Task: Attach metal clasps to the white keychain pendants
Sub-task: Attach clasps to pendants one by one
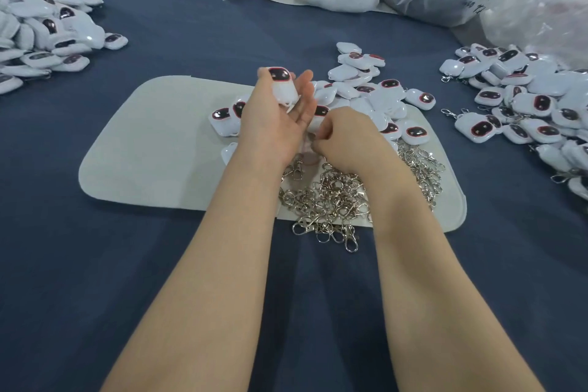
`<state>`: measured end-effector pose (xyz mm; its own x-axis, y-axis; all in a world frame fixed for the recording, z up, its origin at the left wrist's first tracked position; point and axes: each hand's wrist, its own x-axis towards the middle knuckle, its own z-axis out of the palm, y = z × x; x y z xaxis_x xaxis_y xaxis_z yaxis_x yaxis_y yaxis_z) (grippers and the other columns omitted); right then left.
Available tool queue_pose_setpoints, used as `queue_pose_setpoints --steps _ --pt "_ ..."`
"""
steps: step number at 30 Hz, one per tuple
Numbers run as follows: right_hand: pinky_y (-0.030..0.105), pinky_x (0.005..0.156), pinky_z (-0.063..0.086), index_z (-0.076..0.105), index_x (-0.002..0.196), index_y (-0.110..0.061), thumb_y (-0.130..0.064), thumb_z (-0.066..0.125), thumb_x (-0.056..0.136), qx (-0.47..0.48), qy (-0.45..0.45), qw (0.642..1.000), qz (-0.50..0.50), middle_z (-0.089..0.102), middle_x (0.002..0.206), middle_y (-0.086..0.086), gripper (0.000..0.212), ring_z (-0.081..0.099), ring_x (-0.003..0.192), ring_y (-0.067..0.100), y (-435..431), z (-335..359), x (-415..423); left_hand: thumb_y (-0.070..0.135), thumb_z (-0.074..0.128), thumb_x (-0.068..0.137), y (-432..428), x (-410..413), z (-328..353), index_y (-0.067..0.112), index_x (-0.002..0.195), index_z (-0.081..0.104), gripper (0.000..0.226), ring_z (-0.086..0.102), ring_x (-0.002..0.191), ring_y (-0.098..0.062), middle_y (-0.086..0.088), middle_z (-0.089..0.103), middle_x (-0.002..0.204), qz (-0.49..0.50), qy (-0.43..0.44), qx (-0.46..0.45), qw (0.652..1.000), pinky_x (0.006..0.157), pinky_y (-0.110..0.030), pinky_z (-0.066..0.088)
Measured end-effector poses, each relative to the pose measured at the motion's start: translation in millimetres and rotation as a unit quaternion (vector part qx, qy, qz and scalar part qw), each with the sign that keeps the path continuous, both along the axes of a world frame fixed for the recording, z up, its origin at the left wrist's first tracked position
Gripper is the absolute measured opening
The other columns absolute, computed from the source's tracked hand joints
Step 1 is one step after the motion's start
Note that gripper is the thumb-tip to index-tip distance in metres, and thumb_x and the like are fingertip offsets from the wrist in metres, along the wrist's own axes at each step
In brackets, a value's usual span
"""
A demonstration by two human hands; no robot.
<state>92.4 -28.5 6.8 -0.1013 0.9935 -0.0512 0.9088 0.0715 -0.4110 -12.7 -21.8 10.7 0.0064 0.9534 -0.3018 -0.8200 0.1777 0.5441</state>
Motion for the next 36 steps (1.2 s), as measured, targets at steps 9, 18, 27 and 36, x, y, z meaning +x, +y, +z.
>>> queue_pose_setpoints --steps 9,18,27,36 --pt "0.023 0.065 0.037 0.049 0.095 -0.021 -0.008 0.049 0.091 0.106 0.231 0.961 -0.107 0.060 0.092 0.001 0.013 0.057 0.084 0.018 7 -3 10 0.021 0.041 0.102 2 2 -5 0.003 0.105 0.053 0.021 0.065 0.062 -0.008 -0.015 0.067 0.098 0.094 0.108 0.004 0.990 0.055 -0.015 0.052" --pt "0.020 0.070 0.053 0.055 0.106 -0.011 0.004 0.049 0.091 0.157 0.519 0.832 -0.117 0.064 0.088 0.000 0.022 0.061 0.057 0.000 7 1 7 0.003 0.053 0.088 -2 8 -4 0.010 0.108 0.043 0.023 0.069 0.092 -0.026 -0.019 0.052 0.119 0.105 0.256 0.019 0.961 0.067 -0.027 0.059" --pt "0.033 0.083 0.055 0.061 0.098 -0.011 0.006 0.049 0.089 0.184 0.489 0.845 -0.110 0.067 0.094 0.005 0.022 0.065 0.091 0.020 10 -2 4 0.026 0.061 0.090 -4 16 -8 0.025 0.080 0.065 0.011 0.060 0.082 -0.014 0.014 0.060 0.074 0.018 0.478 0.116 0.870 0.085 -0.039 0.055" --pt "0.031 0.078 0.055 0.058 0.083 -0.023 0.007 0.045 0.087 0.198 0.484 0.842 -0.132 0.063 0.087 -0.005 0.033 0.062 0.072 0.013 12 -6 3 0.017 0.061 0.090 -4 15 -10 0.016 0.086 0.065 0.006 0.058 0.081 -0.011 0.005 0.063 0.083 0.095 0.554 0.140 0.815 0.082 -0.028 0.050"
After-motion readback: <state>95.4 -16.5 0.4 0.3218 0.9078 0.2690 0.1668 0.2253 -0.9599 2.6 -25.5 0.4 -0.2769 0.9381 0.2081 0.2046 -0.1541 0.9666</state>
